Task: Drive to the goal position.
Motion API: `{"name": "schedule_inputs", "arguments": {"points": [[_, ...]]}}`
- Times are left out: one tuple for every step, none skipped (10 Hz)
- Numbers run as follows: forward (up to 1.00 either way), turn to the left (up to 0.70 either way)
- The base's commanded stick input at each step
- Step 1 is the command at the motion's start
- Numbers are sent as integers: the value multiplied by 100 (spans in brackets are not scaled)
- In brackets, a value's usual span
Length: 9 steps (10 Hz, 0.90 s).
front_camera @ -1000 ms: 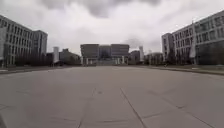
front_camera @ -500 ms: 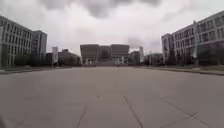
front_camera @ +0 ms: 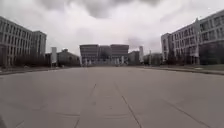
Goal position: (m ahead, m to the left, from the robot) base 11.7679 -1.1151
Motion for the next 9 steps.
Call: {"name": "schedule_inputs", "arguments": {"points": [[60,1],[60,1],[60,1],[60,1],[60,1],[60,1],[60,1],[60,1],[60,1]]}}
